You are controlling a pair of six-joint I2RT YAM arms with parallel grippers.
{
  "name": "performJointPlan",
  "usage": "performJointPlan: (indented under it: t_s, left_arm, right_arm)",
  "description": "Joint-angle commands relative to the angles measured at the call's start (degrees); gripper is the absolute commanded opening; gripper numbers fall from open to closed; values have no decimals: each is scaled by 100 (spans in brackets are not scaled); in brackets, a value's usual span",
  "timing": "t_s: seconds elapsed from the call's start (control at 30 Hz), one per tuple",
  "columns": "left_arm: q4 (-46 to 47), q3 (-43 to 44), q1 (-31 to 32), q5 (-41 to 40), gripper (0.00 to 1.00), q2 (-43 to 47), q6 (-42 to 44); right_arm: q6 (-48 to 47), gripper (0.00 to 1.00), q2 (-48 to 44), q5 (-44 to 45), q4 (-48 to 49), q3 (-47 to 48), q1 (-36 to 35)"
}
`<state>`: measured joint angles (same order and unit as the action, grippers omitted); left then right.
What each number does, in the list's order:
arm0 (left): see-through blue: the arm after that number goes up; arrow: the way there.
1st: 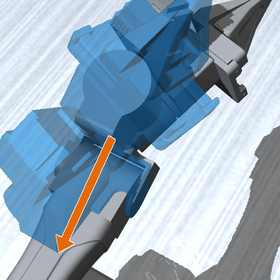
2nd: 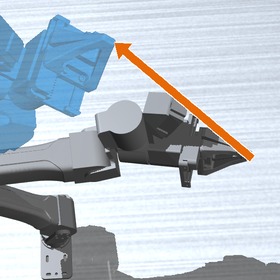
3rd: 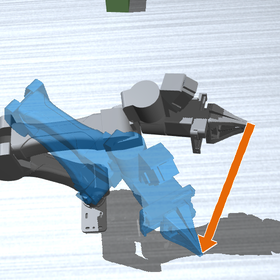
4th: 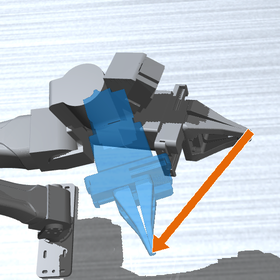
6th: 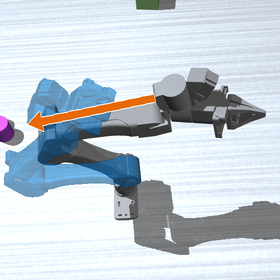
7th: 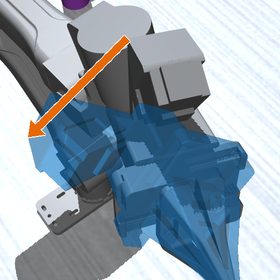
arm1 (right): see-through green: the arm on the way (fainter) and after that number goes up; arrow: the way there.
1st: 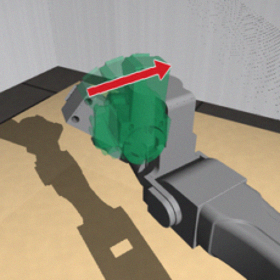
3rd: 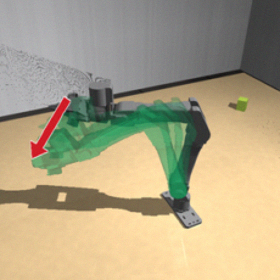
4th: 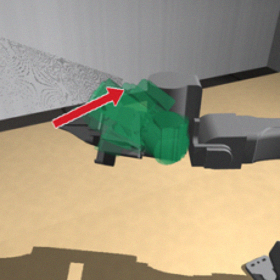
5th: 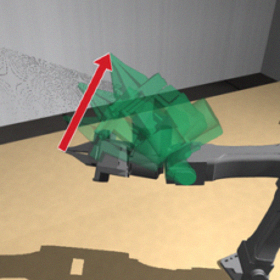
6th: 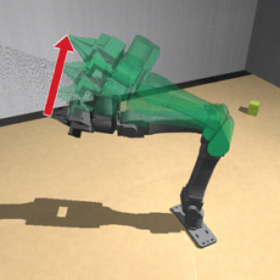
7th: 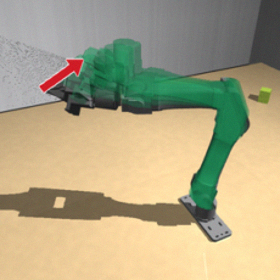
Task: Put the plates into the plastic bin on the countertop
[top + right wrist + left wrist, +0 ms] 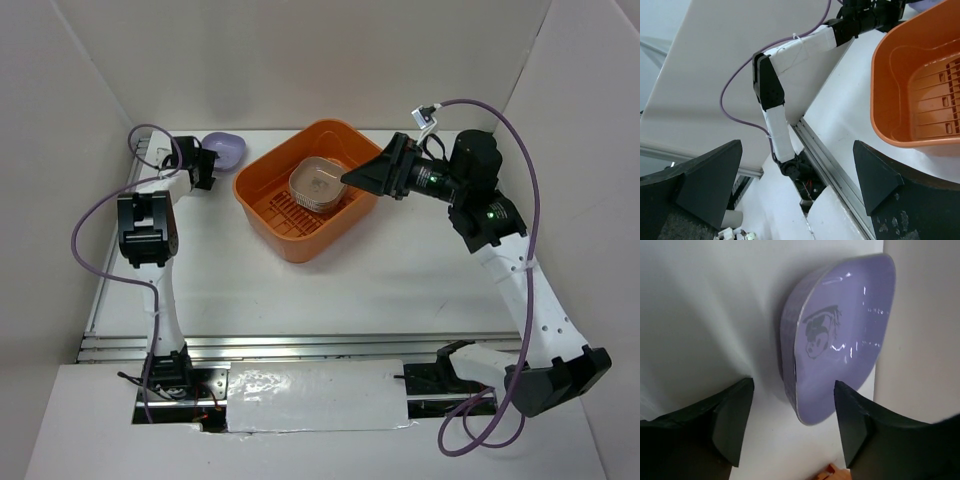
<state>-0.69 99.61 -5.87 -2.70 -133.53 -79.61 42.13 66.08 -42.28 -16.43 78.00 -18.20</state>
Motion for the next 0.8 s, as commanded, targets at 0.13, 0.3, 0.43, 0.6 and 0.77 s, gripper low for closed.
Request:
performJointPlan:
  t_s: [0.13, 0.3, 0.43, 0.6, 0.77]
  left_arm:
    - [-1285, 893, -72, -354, 64, -691, 113]
    - [-1196, 1348, -178, -74, 48, -981, 86]
    - [-1451, 1395, -257, -20, 0, -886, 130]
    - [-2617, 177, -441, -686, 0, 1207, 235]
    - [-2173, -1040, -179, -1865, 0, 3595, 1060]
  right_arm:
    - [-21, 100, 115, -183, -414, 462, 176]
    - [-38, 100, 168, -237, -607, 576, 176]
    - [-20, 100, 203, -254, -598, 515, 167]
    - [-65, 100, 317, -228, -687, 594, 185]
    - [-56, 100, 423, -254, -634, 559, 176]
